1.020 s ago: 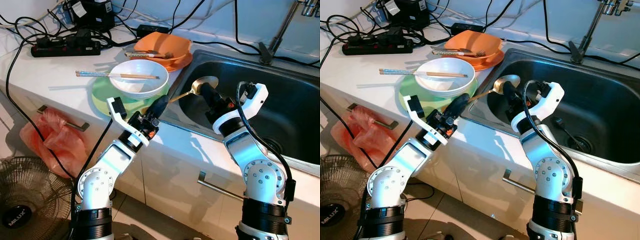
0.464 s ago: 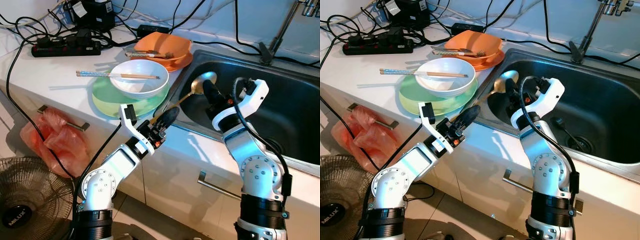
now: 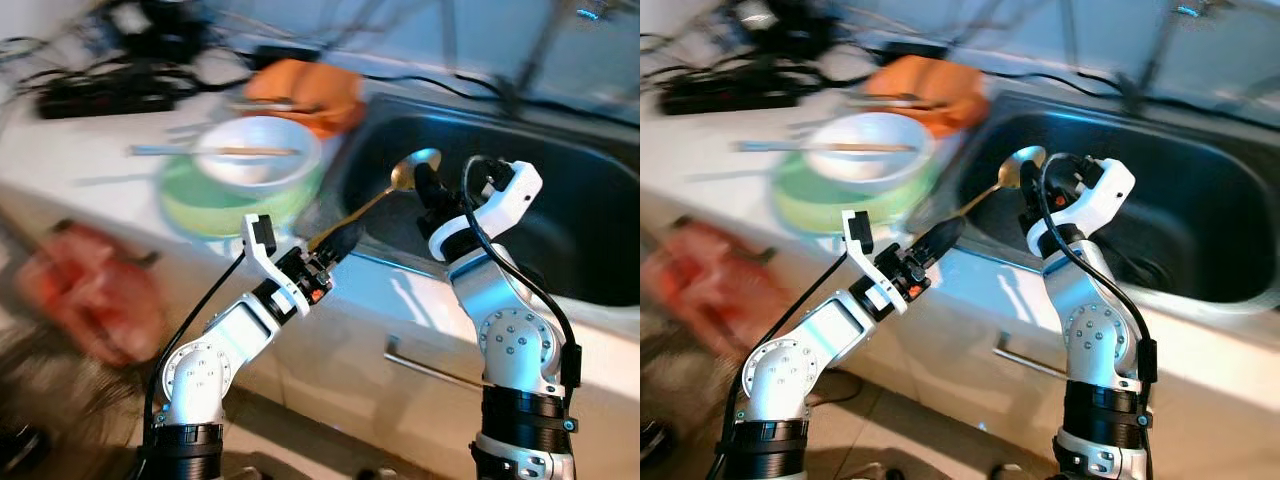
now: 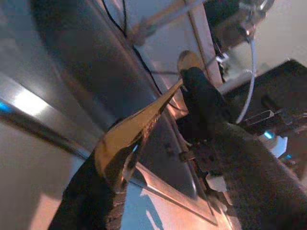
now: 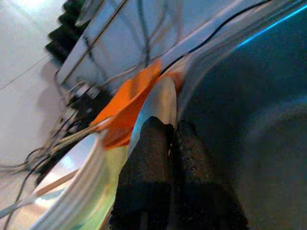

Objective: Kitchen organization

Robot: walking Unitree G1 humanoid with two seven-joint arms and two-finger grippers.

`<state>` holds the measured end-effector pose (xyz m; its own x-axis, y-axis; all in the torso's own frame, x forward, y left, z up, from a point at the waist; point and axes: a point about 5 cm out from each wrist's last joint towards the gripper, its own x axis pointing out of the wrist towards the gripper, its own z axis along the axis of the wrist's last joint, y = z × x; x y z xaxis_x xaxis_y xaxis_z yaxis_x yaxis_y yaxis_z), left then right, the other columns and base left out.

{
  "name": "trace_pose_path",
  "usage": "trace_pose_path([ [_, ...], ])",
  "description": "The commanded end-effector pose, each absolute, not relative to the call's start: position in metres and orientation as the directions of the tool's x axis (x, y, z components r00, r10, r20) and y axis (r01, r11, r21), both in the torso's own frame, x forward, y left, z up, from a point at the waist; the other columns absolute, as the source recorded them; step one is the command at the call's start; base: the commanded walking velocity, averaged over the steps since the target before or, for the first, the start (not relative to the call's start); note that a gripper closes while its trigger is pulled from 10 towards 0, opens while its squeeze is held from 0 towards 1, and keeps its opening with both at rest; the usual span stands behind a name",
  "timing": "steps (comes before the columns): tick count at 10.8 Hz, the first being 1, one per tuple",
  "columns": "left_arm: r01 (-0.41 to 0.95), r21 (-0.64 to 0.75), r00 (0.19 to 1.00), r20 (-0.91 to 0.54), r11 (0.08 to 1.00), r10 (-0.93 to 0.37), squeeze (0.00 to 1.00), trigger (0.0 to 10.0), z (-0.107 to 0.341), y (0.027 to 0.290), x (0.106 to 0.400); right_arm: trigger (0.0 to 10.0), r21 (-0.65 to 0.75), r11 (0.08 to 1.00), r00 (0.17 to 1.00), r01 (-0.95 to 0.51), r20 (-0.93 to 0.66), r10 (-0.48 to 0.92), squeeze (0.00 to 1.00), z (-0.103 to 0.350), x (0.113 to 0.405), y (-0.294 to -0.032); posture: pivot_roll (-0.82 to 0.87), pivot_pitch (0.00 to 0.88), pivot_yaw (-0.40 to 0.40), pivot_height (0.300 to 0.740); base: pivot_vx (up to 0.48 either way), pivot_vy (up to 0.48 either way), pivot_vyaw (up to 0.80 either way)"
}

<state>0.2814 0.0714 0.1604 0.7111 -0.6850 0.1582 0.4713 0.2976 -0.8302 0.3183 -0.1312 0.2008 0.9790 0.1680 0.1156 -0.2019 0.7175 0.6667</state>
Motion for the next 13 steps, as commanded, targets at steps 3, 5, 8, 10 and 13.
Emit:
trace_pose_path([
  [3,0.502,-0.808,0.699,0.168,0.309,-0.695,1.00,10.0,0.168,0.069,0.280,0.0,0.650,0.742,0.987,-0.162,0.106,0.123,0.00,0.199,0.320,-0.138,0.00,0.059,0.006,0.740,0.000,0.000,-0.27],
  [5,0.502,-0.802,0.699,0.154,0.325,-0.699,0.17,10.0,0.167,0.070,0.280,0.0,0.642,0.752,0.989,-0.147,0.107,0.102,0.00,0.200,0.320,-0.141,0.00,0.059,0.007,0.740,0.000,0.000,0.00],
  [8,0.530,-0.713,0.736,0.118,0.459,-0.667,0.00,10.0,0.174,0.078,0.281,0.0,0.580,0.810,0.992,-0.089,0.120,0.022,0.00,0.205,0.327,-0.151,0.01,0.070,0.004,0.740,0.000,0.000,0.00],
  [10,0.558,-0.595,0.768,0.106,0.578,-0.632,0.00,10.0,0.182,0.084,0.281,0.0,0.550,0.832,0.991,-0.074,0.137,-0.002,0.00,0.208,0.336,-0.156,0.04,0.087,0.007,0.740,0.000,0.000,0.00],
  [13,0.573,-0.522,0.769,0.077,0.632,-0.634,0.00,10.0,0.187,0.088,0.269,0.0,0.466,0.882,0.982,-0.066,0.185,-0.024,0.00,0.218,0.359,-0.164,0.10,0.129,0.013,0.740,0.000,0.000,0.00],
])
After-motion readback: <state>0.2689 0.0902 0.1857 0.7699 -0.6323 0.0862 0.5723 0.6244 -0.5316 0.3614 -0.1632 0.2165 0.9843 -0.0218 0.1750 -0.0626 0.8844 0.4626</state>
